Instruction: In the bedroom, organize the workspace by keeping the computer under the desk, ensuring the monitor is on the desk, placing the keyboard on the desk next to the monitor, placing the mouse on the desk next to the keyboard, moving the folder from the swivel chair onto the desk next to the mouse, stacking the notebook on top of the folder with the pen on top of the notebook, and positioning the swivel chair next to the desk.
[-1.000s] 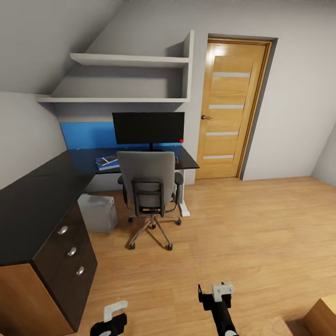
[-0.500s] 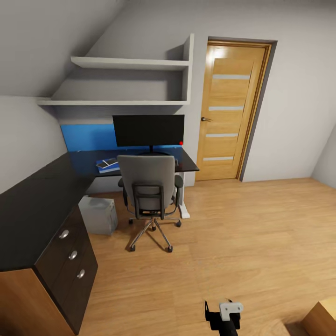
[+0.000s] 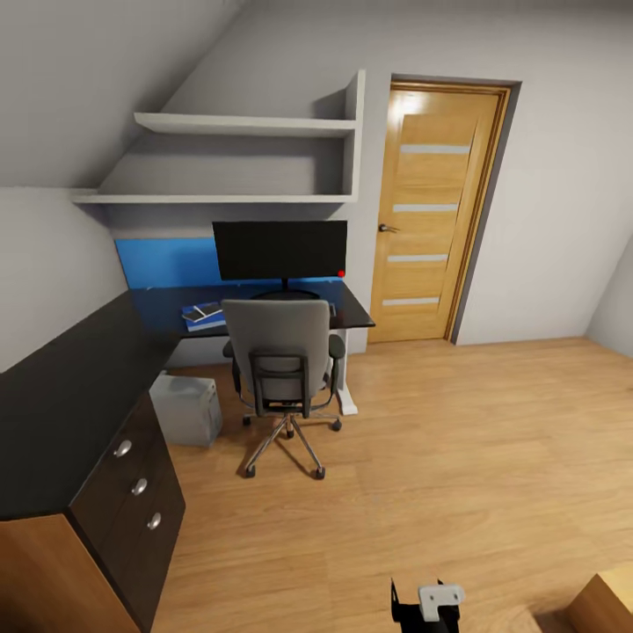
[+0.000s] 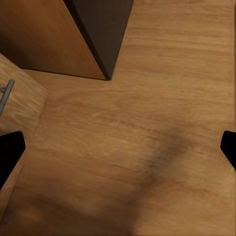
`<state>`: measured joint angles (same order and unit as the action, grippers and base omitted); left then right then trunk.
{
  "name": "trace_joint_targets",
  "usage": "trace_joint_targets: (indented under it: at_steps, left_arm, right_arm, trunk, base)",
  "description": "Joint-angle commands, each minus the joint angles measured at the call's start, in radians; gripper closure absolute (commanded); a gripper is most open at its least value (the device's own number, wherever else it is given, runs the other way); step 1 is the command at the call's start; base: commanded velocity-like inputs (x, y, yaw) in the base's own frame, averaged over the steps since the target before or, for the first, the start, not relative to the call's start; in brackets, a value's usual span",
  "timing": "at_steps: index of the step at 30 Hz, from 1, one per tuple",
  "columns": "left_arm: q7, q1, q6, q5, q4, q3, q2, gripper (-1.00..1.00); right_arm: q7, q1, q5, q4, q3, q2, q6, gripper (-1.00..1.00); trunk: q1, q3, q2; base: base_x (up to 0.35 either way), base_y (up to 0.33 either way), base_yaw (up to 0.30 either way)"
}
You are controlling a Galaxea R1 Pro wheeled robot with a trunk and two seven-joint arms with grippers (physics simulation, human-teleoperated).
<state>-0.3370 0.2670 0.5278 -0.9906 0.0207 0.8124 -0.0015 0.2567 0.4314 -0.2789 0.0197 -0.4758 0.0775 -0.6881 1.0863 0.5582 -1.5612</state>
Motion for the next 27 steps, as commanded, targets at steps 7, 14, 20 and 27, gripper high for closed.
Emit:
trace_joint_targets:
  at_steps: [7,14,20,27]
  left_arm:
    - [-0.009,0.0,0.007,-0.003,0.001,0.008,-0.001,-1.0]
    - [-0.01,0.0,0.009,-0.003,0.001,0.008,0.0,-1.0]
    - [-0.01,0.0,0.009,-0.003,0.001,0.008,0.0,-1.0]
    - [-0.015,0.0,0.009,-0.002,0.001,0.01,-0.004,-1.0]
  right_arm:
    - [0.001,-0.005,-0.005,0.002,-0.009,-0.001,-0.002,-1.0]
    - [0.001,-0.005,-0.005,0.002,-0.009,-0.001,-0.002,-1.0]
    - [0.001,-0.005,-0.005,0.002,-0.009,-0.001,-0.002,-1.0]
    - [0.001,-0.005,-0.005,0.002,-0.009,-0.001,-0.002,-1.0]
  trunk:
    - [-0.027,-0.021,0.049]
    - [-0.054,-0.043,0.098]
    - [-0.077,-0.062,0.14]
    - [-0.104,-0.084,0.189]
  base:
    - [0.0,0.0,0.0]
    - [0.0,0.0,0.0]
    - [0.0,0.0,0.0]
    - [0.0,0.0,0.0]
